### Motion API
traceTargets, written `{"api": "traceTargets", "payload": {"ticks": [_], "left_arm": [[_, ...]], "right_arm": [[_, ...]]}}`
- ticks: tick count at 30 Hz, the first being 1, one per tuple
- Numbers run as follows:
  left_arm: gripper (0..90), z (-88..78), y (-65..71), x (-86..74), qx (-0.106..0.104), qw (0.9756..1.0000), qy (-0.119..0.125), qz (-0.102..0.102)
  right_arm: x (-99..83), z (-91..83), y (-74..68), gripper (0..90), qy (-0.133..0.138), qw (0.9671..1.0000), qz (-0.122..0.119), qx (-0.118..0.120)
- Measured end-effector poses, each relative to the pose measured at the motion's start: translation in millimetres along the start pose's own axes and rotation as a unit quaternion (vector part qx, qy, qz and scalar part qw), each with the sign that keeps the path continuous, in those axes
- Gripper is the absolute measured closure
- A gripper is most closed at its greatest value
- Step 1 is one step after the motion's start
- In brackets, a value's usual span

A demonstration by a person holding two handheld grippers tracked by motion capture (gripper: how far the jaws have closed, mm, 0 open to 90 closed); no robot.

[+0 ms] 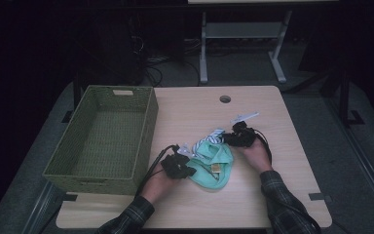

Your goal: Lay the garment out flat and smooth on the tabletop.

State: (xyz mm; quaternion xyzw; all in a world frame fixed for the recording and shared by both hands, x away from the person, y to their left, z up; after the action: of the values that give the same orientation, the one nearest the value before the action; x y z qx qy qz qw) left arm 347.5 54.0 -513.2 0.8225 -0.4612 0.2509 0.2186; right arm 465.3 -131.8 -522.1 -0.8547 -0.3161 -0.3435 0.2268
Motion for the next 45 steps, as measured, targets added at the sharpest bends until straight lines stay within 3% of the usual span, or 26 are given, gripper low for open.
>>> {"api": "traceTargets", "payload": {"ticks": [5, 13, 21, 31, 38, 42, 45], "left_arm": [[89.8, 0.4, 0.4, 0.4, 0.0, 1.0, 0.003, -0.004], [89.8, 0.4, 0.4, 0.4, 0.0, 1.0, 0.002, -0.005], [89.8, 0.4, 0.5, 0.3, 0.001, 1.0, 0.003, -0.006], [89.8, -0.2, -0.2, -0.4, 0.002, 1.0, 0.001, -0.002], [89.8, 0.0, -0.2, -0.2, 0.0, 1.0, 0.001, -0.004], [89.8, -0.3, -0.6, -0.4, -0.001, 1.0, -0.001, -0.002], [89.8, -0.2, -0.6, -0.3, -0.002, 1.0, 0.0, -0.006]], "right_arm": [[-1.1, 0.0, -1.6, 87.1, -0.004, 1.0, -0.005, -0.001], [3.1, -11.1, -0.8, 88.7, 0.006, 0.9998, -0.013, -0.017], [1.8, -31.5, 13.0, 88.8, 0.011, 0.9988, -0.009, -0.046], [-23.1, -56.7, 40.9, 88.8, 0.007, 0.9966, 0.028, -0.077], [-27.3, -63.3, 39.9, 82.9, 0.021, 0.9969, 0.033, -0.068], [-16.7, -76.5, 37.5, 76.8, 0.039, 0.9962, 0.034, -0.071], [-4.6, -81.9, 29.5, 75.3, 0.049, 0.9969, 0.025, -0.057]]}}
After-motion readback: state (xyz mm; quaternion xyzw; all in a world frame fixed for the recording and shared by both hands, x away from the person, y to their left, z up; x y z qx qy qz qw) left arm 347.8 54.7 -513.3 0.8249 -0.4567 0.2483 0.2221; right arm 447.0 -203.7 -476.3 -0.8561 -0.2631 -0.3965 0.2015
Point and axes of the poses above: each handheld gripper's, and its own axes: z roughly forward along the jaws, x roughly out of its top, y roughly to its right, the point moved 7 cm from there along z, roughly forward along the jaws, and after that the axes turned 2 degrees about y, right-handed, at the moved point
